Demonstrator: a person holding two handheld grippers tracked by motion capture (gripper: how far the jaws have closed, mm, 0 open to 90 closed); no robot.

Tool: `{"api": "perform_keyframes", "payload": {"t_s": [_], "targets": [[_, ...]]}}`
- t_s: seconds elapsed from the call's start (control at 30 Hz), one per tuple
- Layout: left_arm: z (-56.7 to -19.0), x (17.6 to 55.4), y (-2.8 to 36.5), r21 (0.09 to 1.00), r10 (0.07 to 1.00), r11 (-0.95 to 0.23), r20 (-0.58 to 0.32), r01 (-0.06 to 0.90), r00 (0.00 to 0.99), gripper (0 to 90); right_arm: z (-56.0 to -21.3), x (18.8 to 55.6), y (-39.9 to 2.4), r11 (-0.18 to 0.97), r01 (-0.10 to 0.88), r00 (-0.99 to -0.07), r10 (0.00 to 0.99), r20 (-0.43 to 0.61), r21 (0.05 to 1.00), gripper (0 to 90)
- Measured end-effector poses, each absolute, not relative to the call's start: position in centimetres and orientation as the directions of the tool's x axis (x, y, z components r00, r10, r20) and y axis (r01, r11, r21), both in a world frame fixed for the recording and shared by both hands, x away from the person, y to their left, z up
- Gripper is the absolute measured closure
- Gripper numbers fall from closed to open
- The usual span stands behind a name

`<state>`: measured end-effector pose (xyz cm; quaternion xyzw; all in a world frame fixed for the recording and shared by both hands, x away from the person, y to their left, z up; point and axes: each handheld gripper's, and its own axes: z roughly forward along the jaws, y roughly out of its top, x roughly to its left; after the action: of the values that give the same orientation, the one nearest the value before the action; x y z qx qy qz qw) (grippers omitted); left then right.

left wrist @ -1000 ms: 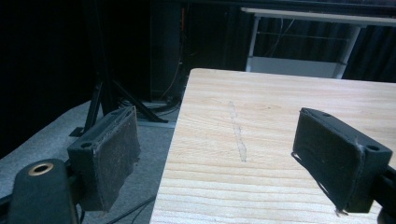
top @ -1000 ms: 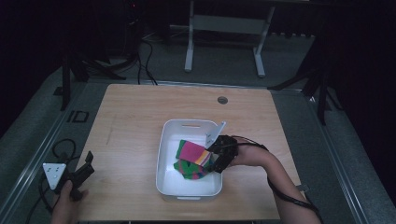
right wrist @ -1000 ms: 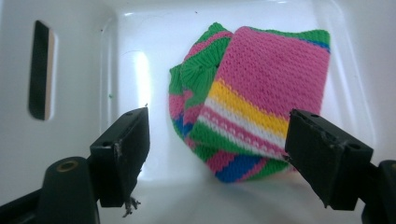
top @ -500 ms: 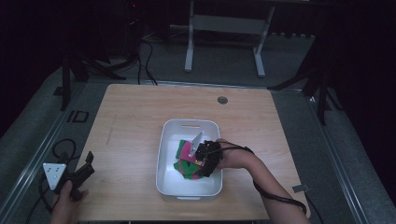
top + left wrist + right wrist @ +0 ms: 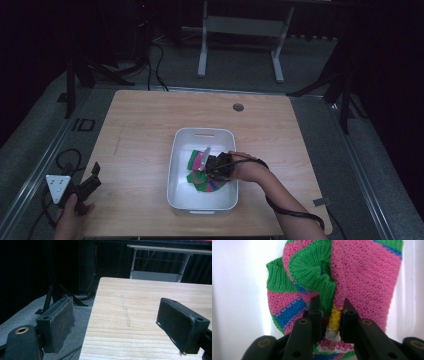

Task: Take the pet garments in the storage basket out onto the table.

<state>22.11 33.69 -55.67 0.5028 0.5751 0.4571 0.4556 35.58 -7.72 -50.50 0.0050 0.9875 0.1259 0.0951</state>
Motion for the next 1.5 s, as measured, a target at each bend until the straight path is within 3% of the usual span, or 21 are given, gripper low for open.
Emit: {"api": "perform_keyframes", "payload": {"t_s": [0.67, 1.5], "targets": [[-55.7, 22.1, 33.7, 0.984, 0.995, 0.078, -0.066, 0.162, -0.079, 15.1, -42.9, 34.8, -9.7, 0.884, -0.027, -0.971, 0.088, -0.223, 0.467, 78.9], [-55.7, 22.1, 33.7, 0.984, 0.995, 0.075, -0.063, 0.162, -0.082, 15.1, -33.8, 34.1, -11.6, 0.836, -0.075, -0.94, 0.123, -0.318, 0.544, 78.8]]}}
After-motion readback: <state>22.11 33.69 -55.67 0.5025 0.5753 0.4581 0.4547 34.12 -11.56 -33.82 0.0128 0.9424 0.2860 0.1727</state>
